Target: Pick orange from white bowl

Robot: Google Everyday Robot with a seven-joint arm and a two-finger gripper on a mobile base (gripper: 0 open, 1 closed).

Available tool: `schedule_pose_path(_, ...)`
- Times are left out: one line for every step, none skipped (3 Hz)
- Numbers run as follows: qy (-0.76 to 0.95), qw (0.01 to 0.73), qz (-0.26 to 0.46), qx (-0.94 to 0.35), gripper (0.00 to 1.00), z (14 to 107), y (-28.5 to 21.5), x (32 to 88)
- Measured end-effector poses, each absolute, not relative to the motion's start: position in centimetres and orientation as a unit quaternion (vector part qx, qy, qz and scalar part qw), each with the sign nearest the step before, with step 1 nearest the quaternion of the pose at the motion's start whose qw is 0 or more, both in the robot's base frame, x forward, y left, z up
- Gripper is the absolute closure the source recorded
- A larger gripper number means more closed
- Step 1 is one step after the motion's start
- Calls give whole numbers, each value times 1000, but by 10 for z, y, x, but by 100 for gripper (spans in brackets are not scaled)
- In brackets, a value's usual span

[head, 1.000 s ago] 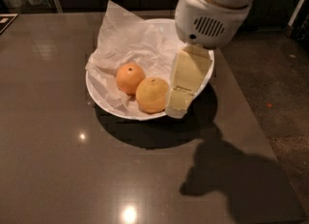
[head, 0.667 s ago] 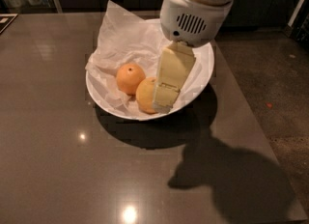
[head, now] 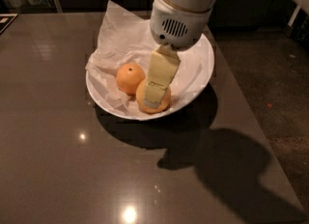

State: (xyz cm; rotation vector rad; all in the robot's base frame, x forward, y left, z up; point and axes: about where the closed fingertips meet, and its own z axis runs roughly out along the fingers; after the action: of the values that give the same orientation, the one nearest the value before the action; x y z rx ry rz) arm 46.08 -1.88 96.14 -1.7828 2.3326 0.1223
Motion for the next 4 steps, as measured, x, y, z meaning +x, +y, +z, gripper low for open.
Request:
schedule_pose_path(803,82,47,-589,17,945,-20,472)
schedule_pose_path(811,69,48,-578,18,932,-21,481)
schedule_pose_path(814,57,51,-576,21,922,-16,485)
schedule_pose_path(819,46,55,-570,32,911,-16,492)
